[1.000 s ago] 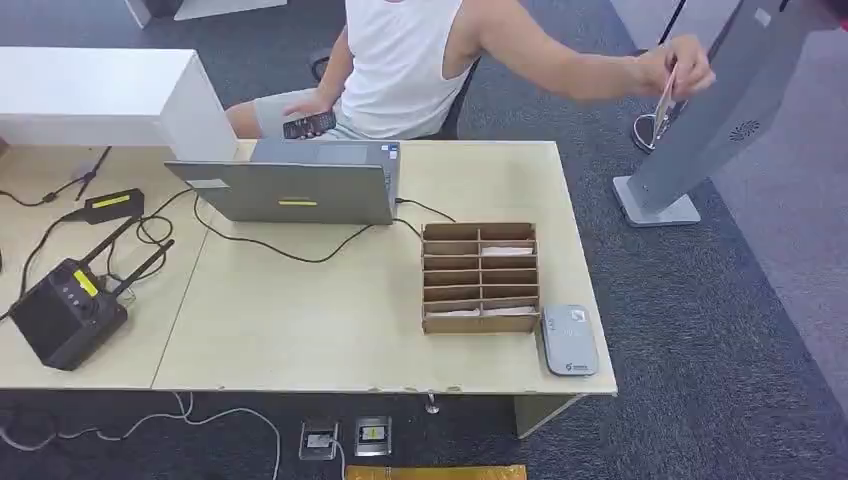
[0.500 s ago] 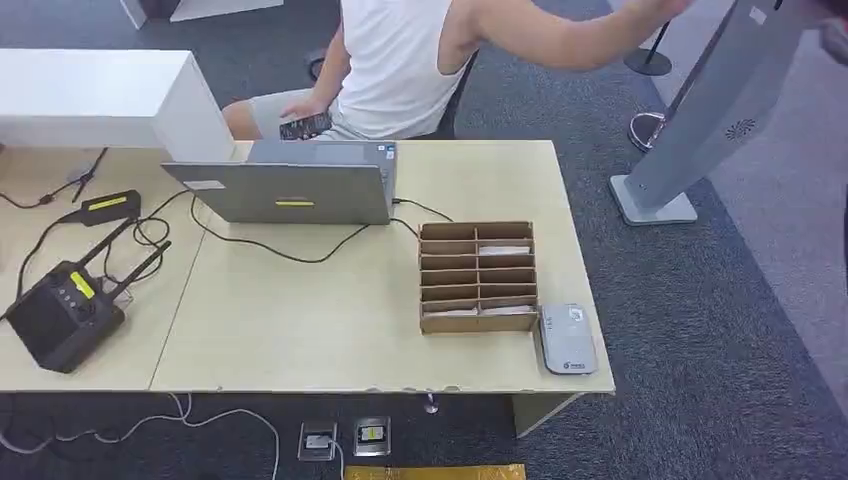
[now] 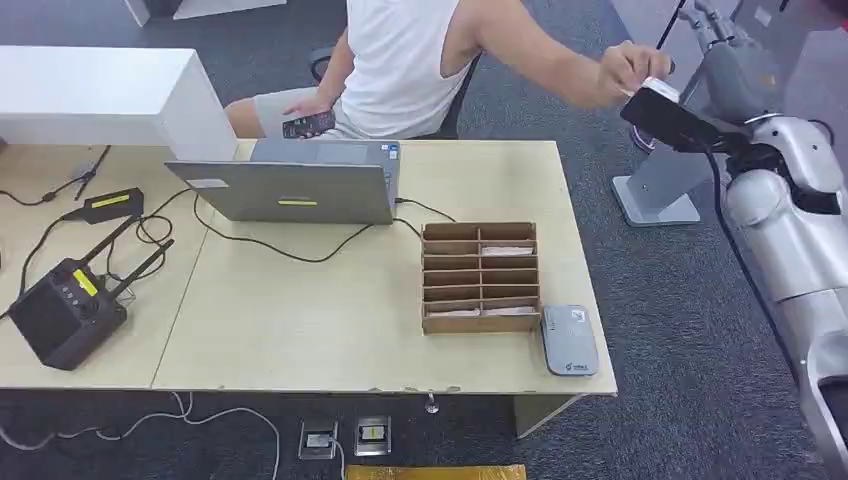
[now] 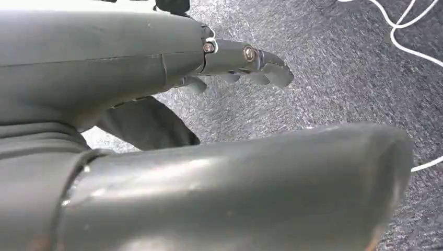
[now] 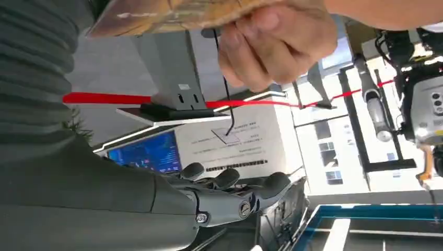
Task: Pass the card to the sensor for recognition and then transmit it.
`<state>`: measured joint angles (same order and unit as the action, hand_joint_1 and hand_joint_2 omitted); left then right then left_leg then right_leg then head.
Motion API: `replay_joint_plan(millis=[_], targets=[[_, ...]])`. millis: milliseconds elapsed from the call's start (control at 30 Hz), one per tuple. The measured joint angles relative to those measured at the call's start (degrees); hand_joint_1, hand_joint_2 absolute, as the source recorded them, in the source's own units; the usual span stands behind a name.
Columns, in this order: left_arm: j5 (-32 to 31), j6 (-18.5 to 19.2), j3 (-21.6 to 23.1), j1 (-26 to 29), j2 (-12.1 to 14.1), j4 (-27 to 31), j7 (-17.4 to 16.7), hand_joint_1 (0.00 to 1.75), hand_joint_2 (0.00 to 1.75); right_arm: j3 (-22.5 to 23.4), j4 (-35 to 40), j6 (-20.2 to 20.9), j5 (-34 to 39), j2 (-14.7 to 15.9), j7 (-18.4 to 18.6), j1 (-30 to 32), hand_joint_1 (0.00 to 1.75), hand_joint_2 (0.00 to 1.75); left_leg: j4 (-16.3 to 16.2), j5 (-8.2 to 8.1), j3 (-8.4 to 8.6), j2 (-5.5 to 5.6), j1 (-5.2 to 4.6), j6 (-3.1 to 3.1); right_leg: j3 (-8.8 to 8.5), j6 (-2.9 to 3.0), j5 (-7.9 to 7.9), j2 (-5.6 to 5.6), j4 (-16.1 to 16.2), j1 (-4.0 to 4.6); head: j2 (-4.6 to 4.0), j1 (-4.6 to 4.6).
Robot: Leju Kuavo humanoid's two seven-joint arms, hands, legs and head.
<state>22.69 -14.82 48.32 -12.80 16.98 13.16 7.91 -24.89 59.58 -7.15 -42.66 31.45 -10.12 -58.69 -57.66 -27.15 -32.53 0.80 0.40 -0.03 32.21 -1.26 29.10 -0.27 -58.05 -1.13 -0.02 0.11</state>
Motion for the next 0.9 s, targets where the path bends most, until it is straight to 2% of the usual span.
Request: replay_joint_plan(millis=[267,300,333,367,400,900], targets=[[-0.2,0.0,0.1,-0.1,0.2,0.0,-0.4,0.00,0.00,-1.8,0.1,-0.5,-0.6,-0.7,-0.3,0.9,0.00,1.75,0.0,0.00,0.00,0.00,0.01,0.00,0.00,0.00,0.00,0.01,0.0,0.01,0.00,0.00],[-0.1,0.0,0.1,0.0,0.2,0.0,-0.4,0.00,0.00,-2.0,0.1,-0.6,-0.6,-0.7,-0.5,1.0,1.54,1.75,0.0,0.00,0.00,0.00,0.01,0.00,0.00,0.00,0.00,0.01,0.0,0.01,0.00,0.02],[-0.1,0.0,0.1,0.1,0.2,0.0,-0.4,0.00,0.00,-2.2,0.1,-0.7,-0.6,-0.9,-0.8,1.1,1.54,1.75,0.0,0.00,0.00,0.00,0.01,0.00,0.00,0.00,0.00,0.03,0.0,0.01,0.00,0.00],[-0.1,0.0,0.1,0.2,0.2,0.0,-0.5,0.00,0.00,-2.3,0.0,-0.8,-0.6,-0.9,-1.0,1.3,1.69,1.75,0.0,0.00,0.00,-0.01,0.01,0.00,0.01,0.00,0.00,0.04,0.0,0.01,0.00,0.00],[-0.1,0.0,0.1,0.4,0.2,0.0,-0.5,0.00,0.00,-2.4,0.0,-0.9,-0.6,-1.0,-1.1,1.4,1.75,1.75,0.0,0.00,0.00,-0.01,0.01,0.00,0.01,0.00,0.00,0.05,0.0,0.01,0.00,0.02],[0.1,0.0,0.2,0.8,0.2,0.0,-0.5,0.00,0.00,-2.7,0.0,-0.5,1.0,-1.2,-2.4,2.3,1.75,1.75,0.0,0.00,0.01,-0.01,0.01,-0.01,0.02,0.00,0.00,0.04,0.0,0.01,0.00,0.02]])
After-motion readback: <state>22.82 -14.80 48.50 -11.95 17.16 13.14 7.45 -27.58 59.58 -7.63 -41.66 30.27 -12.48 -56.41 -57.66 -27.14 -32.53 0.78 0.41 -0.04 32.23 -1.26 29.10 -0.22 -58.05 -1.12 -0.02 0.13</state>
